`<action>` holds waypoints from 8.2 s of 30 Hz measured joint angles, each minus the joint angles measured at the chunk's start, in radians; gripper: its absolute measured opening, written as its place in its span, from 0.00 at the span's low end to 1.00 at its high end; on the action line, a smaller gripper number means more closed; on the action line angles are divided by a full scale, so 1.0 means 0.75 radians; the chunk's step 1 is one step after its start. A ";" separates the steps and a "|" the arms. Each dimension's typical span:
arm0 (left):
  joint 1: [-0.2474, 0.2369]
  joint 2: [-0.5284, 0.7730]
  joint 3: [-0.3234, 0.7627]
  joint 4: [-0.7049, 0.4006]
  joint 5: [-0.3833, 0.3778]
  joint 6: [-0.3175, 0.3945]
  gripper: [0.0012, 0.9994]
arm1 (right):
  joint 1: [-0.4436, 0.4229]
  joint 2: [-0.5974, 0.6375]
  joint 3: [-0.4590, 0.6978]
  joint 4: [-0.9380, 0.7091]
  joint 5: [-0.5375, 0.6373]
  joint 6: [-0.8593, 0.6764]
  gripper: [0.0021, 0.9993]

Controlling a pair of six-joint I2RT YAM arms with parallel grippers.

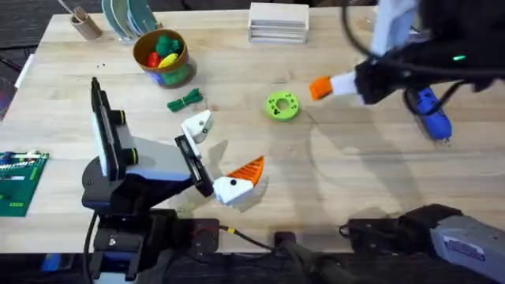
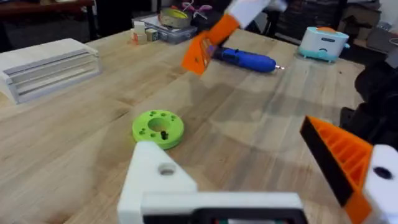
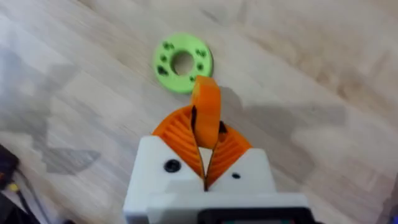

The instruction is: Pick up the gripper from the table and insert it into the empty holder that is missing its gripper. Then pick up a screw, insert it into the mounting hole, and use the screwdriver to tighten it. Finally, clean up the table by picking up the vegetable and placing it into the bucket.

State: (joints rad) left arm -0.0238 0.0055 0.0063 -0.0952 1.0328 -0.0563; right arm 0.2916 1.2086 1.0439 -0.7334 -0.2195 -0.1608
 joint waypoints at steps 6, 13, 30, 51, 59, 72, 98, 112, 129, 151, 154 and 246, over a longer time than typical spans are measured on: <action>0.000 0.000 0.000 0.000 0.000 0.000 0.99 | 0.001 -0.158 0.056 0.005 -0.074 0.016 0.01; 0.000 0.000 0.000 0.000 0.001 0.000 0.99 | 0.100 -0.241 0.056 -0.001 -0.192 0.071 0.01; 0.000 0.000 0.000 0.000 0.001 0.000 0.99 | 0.159 -0.229 -0.320 0.522 -0.541 0.416 0.01; 0.000 0.000 0.000 -0.001 0.004 0.000 0.99 | 0.163 0.221 -0.431 1.122 -1.246 0.878 0.01; 0.000 0.000 0.000 0.001 0.004 0.001 0.99 | 0.196 0.381 -0.433 1.369 -1.365 1.032 0.01; 0.000 0.000 -0.001 0.042 0.040 0.075 0.99 | 0.230 0.469 -0.434 1.528 -1.445 1.188 0.01; 0.012 0.000 -0.002 0.043 -0.004 0.105 0.99 | 0.314 0.469 -0.447 1.771 -1.222 1.338 0.01; 0.030 0.000 -0.003 0.037 -0.182 0.090 0.99 | 0.441 0.470 -0.448 1.816 -0.948 1.471 0.01; 0.031 0.000 -0.004 0.020 -0.015 0.060 0.99 | 0.463 0.623 -0.447 2.041 -0.991 1.482 0.01; 0.050 0.000 -0.005 0.019 -0.001 0.055 0.99 | 0.481 0.623 -0.447 2.041 -0.984 1.460 0.01; 0.050 0.000 -0.005 0.021 0.023 0.055 0.99 | 0.460 0.623 -0.447 2.039 -1.041 1.454 0.04; 0.000 0.000 -0.002 0.032 0.274 0.100 0.99 | 0.521 0.549 0.065 0.327 0.347 0.231 0.80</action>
State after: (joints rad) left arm -0.0238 0.0055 0.0048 -0.0711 1.2380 0.0189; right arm 0.6822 1.6205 1.0927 -0.4878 0.0410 0.0127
